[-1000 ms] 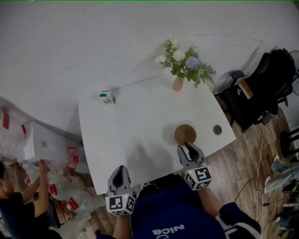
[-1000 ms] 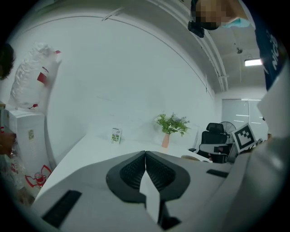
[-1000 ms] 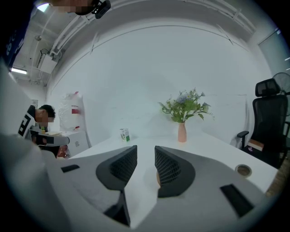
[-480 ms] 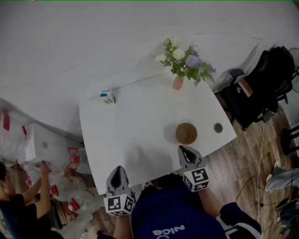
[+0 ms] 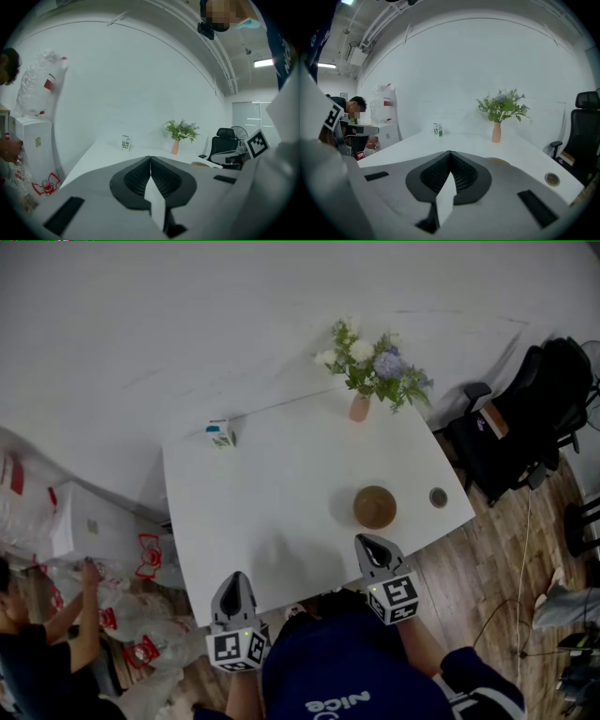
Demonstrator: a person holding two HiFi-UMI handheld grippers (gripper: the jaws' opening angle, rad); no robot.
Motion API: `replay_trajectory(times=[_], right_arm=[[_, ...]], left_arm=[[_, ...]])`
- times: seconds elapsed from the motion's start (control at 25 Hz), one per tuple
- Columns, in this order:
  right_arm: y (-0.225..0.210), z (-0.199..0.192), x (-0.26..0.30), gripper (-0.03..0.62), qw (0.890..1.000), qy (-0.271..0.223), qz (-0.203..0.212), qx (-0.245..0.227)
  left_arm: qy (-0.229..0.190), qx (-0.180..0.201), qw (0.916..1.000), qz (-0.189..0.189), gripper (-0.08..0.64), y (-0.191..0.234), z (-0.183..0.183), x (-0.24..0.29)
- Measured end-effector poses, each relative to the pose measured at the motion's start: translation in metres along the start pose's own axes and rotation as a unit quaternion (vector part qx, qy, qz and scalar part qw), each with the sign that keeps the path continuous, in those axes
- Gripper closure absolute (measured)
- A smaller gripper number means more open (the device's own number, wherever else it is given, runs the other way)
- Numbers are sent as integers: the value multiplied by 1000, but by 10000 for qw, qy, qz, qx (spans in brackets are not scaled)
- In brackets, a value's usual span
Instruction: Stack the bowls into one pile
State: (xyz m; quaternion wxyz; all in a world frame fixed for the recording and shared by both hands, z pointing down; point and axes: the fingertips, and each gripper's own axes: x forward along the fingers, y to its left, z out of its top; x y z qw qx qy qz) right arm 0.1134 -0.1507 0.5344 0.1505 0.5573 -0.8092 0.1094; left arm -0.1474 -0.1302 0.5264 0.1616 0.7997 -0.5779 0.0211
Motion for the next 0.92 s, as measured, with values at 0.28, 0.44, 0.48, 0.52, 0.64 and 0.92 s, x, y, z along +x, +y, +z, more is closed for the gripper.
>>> replay_trajectory(times=[0.28,0.44,0.48,0.52,0.64,0.92], right_arm=[[-4,-3,-9,571,9999,-40,-119,10],[-5,-2,-13,571,9998,-86,-182,-29],[-6,-1,-14,571,9997,-96,-202,-39],[-6,-1,-15,571,9997,-101,-216,-45],[-4,-3,-18,571,9997,-100,-236,-59],[-1,-3,-24,571,9996,-114,-248,-77]], left_arm=[[18,81,10000,-55,543,-8,-5,-7],[16,66,9999,-105,543,-13,-6,-7],[16,60,9999,-123,543,-14,-6,-8],[16,61,9999,-135,543,-15,-6,-8],[25,84,9999,-142,541,-16,-9,-11],[15,80,9998,-189,543,-18,-12,-17]])
